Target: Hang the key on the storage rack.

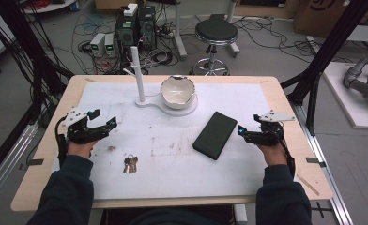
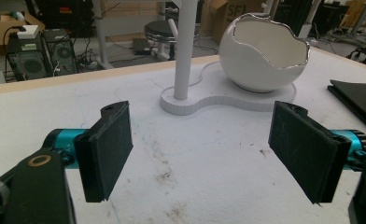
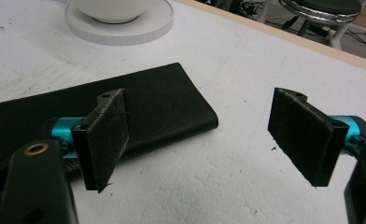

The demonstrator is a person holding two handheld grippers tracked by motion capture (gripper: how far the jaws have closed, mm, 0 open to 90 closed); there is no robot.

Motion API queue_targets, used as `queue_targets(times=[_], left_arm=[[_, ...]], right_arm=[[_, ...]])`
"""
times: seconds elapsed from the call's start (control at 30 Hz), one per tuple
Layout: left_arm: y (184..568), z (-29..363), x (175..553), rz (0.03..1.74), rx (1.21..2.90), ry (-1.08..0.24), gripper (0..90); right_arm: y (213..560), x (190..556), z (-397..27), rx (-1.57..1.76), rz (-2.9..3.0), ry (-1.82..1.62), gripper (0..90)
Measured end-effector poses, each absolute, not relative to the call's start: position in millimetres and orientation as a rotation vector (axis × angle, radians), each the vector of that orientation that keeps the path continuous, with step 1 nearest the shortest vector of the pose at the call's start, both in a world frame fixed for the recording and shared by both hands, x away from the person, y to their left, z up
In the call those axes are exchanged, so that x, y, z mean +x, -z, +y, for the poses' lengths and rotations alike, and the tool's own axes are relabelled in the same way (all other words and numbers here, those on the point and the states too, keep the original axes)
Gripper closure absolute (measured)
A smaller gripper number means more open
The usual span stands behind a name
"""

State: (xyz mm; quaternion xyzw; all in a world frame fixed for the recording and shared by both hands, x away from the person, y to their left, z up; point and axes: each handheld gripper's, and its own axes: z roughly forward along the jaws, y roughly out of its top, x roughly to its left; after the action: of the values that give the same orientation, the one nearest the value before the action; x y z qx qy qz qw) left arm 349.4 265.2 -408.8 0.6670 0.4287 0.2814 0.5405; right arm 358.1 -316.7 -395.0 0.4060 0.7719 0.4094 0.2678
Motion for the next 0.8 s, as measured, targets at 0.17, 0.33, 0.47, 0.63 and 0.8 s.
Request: queue_targets(times=[0.17, 0.33, 0.47, 0.63, 0.8], left_arm=[[410, 263, 349, 1.027, 1.587, -0.667, 21.5], [411, 262, 350, 1.031, 1.594, -0.657, 21.6], [411, 261, 349, 1.022, 1.598, -0.652, 22.8], [409, 260, 346, 1.028, 1.612, -0.637, 27.5], [409, 254, 342, 1.013, 1.668, -0.539, 38.5]], right_arm=[[396, 359, -318, 1.091, 2.09, -1.119, 20.9], [398, 359, -319, 1.097, 2.089, -1.118, 20.9], [397, 357, -319, 1.094, 2.085, -1.116, 20.9], [395, 353, -317, 1.091, 2.083, -1.111, 21.0], [394, 350, -316, 1.086, 2.076, -1.108, 21.0]])
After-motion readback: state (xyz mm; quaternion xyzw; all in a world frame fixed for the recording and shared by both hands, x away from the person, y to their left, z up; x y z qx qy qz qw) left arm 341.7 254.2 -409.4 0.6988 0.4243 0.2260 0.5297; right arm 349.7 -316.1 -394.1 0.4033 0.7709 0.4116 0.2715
